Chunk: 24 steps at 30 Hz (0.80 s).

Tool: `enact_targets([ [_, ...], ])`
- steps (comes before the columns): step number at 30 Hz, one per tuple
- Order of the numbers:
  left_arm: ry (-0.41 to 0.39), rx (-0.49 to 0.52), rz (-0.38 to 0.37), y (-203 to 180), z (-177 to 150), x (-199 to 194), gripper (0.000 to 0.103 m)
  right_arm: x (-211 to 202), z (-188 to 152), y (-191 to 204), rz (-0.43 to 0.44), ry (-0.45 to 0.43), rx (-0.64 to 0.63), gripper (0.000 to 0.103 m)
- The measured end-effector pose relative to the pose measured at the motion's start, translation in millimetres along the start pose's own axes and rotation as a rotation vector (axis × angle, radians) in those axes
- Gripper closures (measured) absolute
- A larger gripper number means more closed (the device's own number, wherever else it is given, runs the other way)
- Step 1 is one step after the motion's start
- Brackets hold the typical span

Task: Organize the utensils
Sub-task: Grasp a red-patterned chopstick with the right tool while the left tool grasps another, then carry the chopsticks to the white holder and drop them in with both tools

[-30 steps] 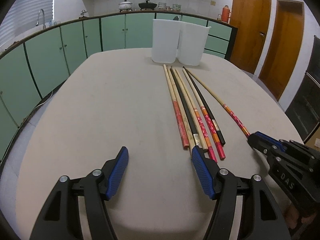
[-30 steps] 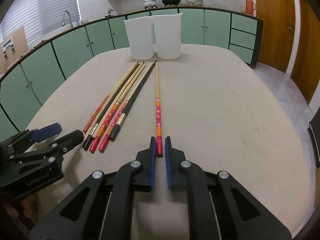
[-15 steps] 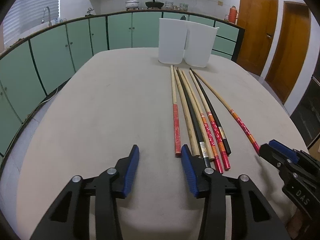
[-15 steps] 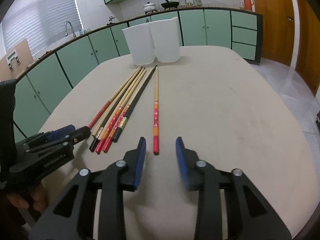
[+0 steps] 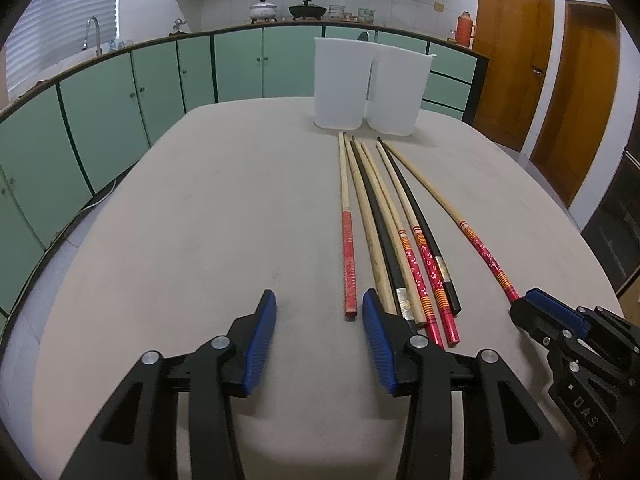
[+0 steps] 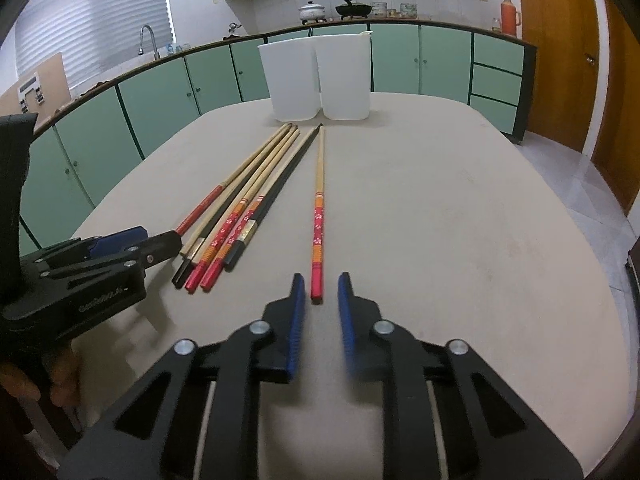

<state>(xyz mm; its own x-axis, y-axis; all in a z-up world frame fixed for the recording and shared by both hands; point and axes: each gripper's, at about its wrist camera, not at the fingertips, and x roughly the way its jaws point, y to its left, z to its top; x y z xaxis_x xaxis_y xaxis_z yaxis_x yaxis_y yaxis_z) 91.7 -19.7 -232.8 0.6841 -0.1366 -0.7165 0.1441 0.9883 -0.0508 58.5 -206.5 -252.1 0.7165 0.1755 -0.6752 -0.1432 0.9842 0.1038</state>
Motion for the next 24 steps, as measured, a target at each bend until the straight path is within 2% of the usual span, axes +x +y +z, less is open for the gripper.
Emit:
enact_targets([
  [2,-0.001,0.006,-0.002,-1.8,1.0,1.2,0.063,1.1,0.3,2.2,-0.009,-0.002,-0.011,0.09],
  [4,0.0,0.016,-0.016,-5.8,1.9,2.4,0.074,2.0,0.1,3.2,-0.014,0.0,-0.02,0.094],
  [6,0.002,0.041,-0.031,-12.2,2.7,3.7,0.09,3.1,1.0,4.5,-0.018,0.005,-0.027,0.098],
  [8,0.003,0.055,-0.034,-16.5,3.5,4.4,0.097,3.3,2.3,3.7,-0.014,0.011,-0.022,0.098],
  [13,0.0,0.024,-0.062,-11.2,7.0,-1.7,0.097,-1.9,8.8,-0.2,0.008,0.008,0.004,0.098],
  [24,-0.168,0.047,-0.09,-6.0,47.3,-65.6,0.097,-48.1,52.6,-6.3,0.035,-0.132,0.015,0.098],
])
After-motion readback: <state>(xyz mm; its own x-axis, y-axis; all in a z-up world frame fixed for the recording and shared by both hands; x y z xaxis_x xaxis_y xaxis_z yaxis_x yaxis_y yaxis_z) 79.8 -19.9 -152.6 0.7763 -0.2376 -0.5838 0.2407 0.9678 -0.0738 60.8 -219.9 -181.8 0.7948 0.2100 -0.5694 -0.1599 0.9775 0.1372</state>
